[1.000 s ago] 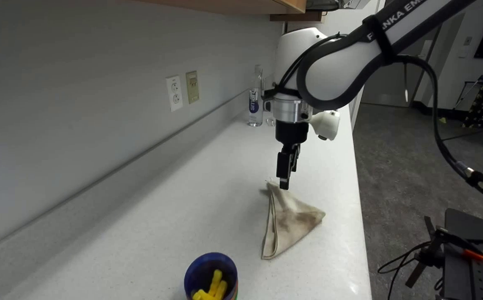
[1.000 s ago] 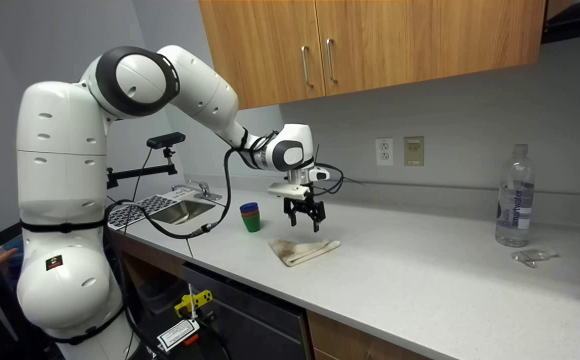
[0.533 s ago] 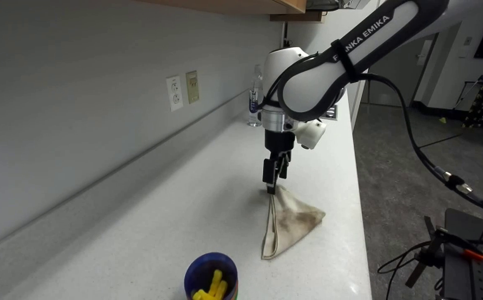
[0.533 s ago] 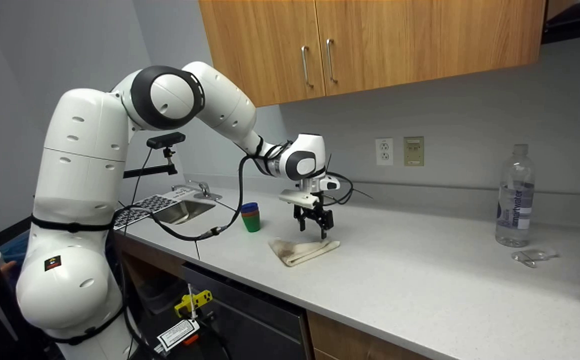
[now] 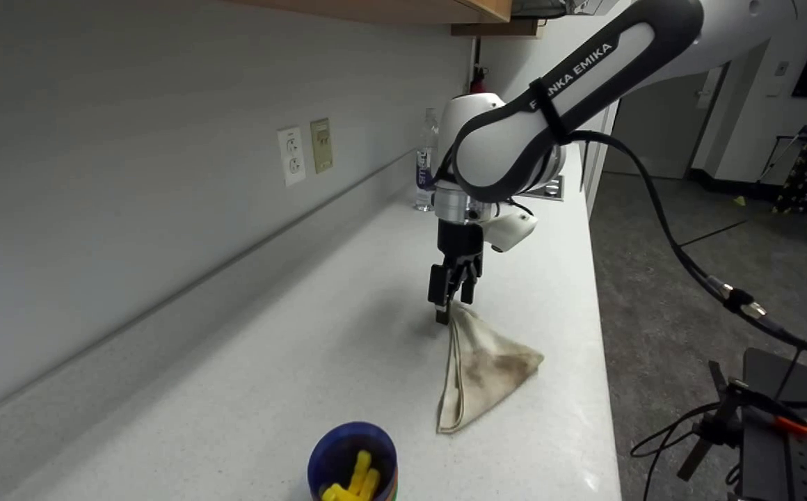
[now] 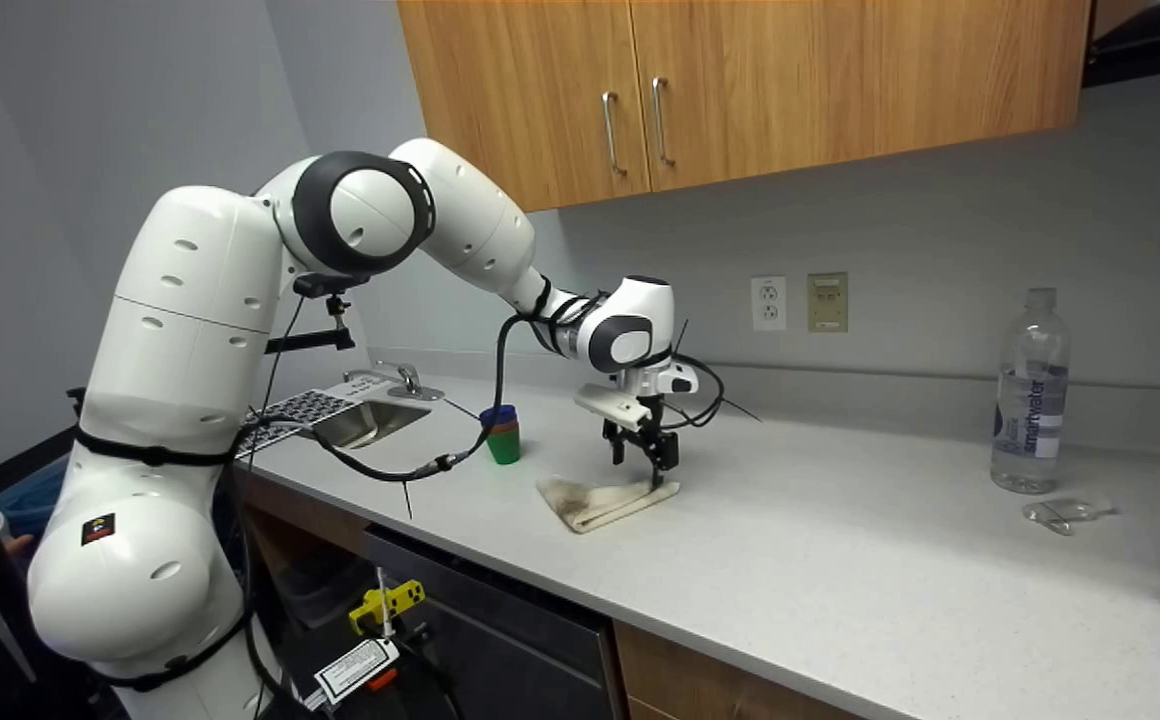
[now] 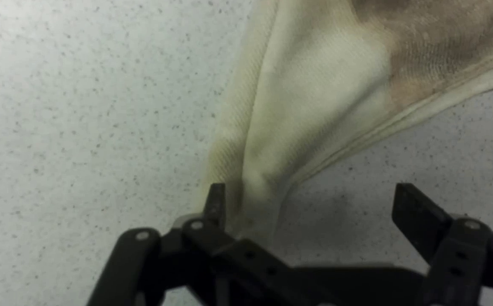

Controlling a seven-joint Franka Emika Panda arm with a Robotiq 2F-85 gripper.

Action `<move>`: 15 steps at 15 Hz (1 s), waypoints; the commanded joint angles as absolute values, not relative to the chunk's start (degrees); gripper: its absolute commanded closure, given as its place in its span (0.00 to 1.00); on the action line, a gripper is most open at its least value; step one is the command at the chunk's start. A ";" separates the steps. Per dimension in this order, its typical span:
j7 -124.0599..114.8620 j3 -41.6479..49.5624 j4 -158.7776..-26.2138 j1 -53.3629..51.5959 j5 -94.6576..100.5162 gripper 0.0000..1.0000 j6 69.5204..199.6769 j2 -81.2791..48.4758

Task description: Unfold the cloth

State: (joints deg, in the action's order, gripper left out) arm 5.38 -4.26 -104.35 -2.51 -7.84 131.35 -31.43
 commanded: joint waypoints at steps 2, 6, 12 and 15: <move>5.03 -5.81 -101.80 -1.60 -10.52 0.00 131.28 -33.77; 5.15 -6.08 -101.47 -1.60 -10.97 0.01 131.44 -34.24; 4.68 -5.85 -100.78 -1.80 -10.50 0.29 131.06 -35.56; 4.45 -5.71 -100.47 -1.96 -10.21 0.54 130.98 -35.42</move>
